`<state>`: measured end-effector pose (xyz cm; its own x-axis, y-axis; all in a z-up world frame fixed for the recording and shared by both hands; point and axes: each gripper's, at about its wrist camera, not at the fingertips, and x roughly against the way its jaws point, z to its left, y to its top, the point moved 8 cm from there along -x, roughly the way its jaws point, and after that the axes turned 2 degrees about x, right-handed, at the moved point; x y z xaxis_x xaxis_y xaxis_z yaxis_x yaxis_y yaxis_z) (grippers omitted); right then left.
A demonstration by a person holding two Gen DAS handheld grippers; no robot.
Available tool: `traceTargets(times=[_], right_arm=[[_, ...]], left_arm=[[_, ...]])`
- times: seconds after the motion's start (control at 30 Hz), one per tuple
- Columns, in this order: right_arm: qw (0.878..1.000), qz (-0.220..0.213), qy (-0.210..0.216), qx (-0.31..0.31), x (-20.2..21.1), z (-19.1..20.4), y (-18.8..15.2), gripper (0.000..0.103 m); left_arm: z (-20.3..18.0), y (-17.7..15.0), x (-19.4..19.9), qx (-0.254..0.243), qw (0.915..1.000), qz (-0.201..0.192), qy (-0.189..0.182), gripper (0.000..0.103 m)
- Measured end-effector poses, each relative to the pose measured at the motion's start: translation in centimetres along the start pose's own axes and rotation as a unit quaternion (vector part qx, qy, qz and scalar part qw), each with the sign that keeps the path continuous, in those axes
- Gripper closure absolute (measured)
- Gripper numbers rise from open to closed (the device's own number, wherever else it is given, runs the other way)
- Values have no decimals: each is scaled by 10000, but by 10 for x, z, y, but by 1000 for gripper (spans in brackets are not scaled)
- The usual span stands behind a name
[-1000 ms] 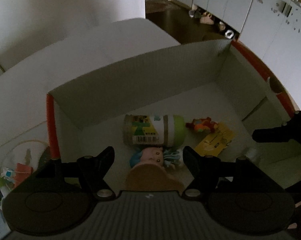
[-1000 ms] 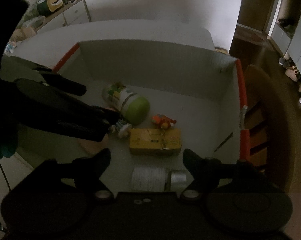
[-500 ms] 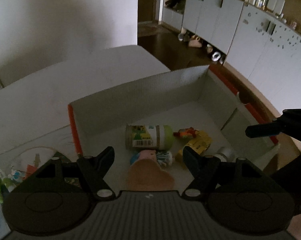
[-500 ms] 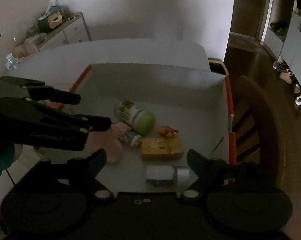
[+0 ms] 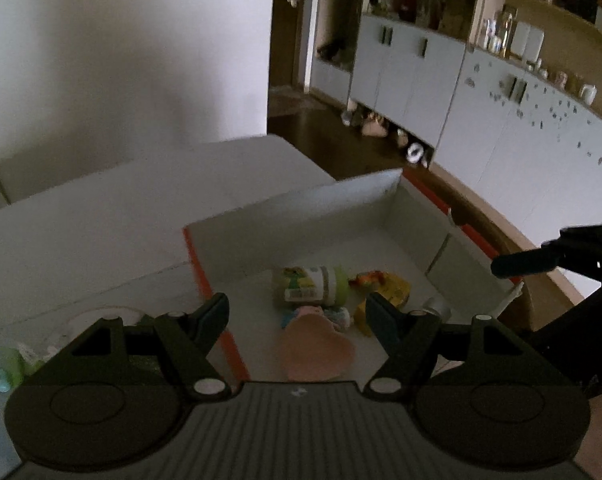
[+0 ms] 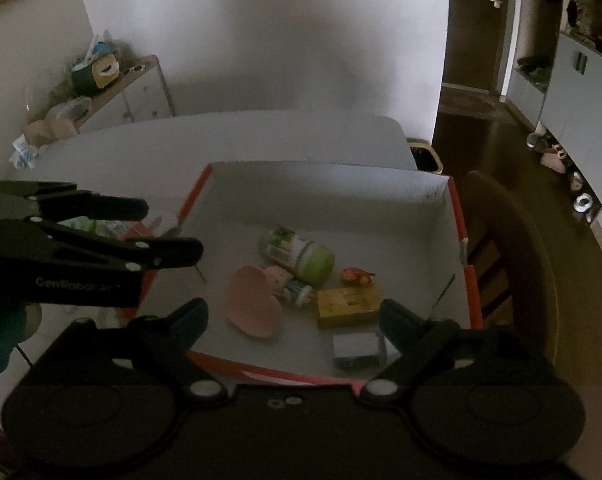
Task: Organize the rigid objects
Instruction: 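Withdraw both tools from the red box back toward the pile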
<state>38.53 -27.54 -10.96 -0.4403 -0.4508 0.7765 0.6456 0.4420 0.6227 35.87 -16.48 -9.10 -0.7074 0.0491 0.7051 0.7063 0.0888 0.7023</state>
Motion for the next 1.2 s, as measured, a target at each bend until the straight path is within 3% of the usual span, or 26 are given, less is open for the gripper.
traceTargets(times=[0.07,0.4,0.7,0.77,1.2], right_arm=[[9999,-87,-25,-51,5,7,1,6],[9986,-417,-149,-279,17,52,6,3],[9958,-743,-17,-527,16,94,11,2],[9956,-759,33,-548,13,105,12,2],[9973,-563,247,-403,-29,174,18,2]], left_arm=[[5,0,11,-25,9999,-110,-47,28],[40,-11,45,-103,9993,-289,-215,25],[76,-26,62,-125,9986,-399,-331,24],[84,-30,64,-120,9984,-430,-345,20],[183,-63,61,239,9987,-424,128,20]])
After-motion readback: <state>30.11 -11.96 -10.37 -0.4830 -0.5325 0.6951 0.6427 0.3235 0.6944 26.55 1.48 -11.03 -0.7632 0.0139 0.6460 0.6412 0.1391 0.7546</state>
